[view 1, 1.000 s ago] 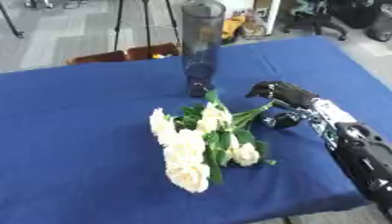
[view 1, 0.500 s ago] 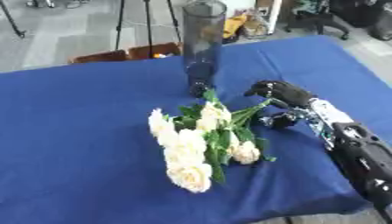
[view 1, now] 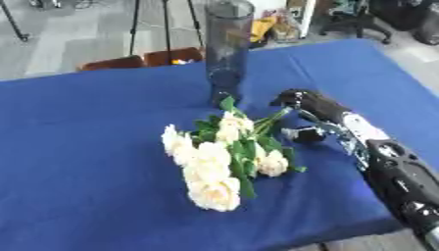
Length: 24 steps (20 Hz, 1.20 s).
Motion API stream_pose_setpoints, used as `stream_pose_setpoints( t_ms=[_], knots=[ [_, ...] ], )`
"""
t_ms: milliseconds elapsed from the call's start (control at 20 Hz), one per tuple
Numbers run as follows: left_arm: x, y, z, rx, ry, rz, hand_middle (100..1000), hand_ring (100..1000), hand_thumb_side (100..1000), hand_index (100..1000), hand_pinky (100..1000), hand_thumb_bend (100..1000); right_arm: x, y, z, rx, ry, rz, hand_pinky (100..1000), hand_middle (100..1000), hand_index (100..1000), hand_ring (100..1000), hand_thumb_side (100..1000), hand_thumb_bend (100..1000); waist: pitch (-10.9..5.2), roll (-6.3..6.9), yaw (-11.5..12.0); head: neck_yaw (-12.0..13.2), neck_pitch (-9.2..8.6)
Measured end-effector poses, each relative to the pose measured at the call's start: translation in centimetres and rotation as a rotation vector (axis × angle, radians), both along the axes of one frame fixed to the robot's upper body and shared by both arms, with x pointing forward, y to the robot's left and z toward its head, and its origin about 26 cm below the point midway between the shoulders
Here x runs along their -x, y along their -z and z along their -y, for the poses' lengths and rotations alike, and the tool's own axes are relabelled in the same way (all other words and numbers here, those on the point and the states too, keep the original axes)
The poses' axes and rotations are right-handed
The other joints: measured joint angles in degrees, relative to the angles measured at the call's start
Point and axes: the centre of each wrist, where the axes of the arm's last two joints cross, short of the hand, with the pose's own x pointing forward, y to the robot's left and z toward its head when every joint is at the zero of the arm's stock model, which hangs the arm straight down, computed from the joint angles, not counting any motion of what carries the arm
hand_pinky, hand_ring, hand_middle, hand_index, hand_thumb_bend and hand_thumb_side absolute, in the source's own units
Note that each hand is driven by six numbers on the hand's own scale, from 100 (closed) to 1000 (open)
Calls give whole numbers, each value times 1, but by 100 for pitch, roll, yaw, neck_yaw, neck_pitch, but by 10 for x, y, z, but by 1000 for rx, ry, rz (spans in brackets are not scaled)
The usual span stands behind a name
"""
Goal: Arrange flowers into the vase.
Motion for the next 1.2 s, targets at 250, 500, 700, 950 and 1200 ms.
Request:
stream_pose_setpoints(
  t_ms=[250,500,700,950,1200],
  knots=[
    [0,0,0,0,0,0,511,539,771,690,493,401,-1,3,-4,11,-12,2,790,697,841,838,274,146,0,15,18,-15,0],
    [0,0,0,0,1,0,510,539,771,690,494,402,-2,4,-5,40,-24,-3,791,702,840,838,177,226,0,15,17,-17,0],
    [0,0,0,0,1,1,510,539,770,690,494,403,-2,4,-5,56,-27,-8,791,707,840,838,133,261,0,15,-15,-17,0],
    [-1,-1,1,0,2,4,510,539,770,690,494,403,-2,4,-4,67,-28,-8,791,709,841,838,117,271,0,15,-22,-15,0],
    [-1,-1,1,0,3,4,510,538,769,690,494,402,-4,3,-4,73,-25,-9,790,705,842,838,118,274,0,15,-11,-13,0]
  ],
)
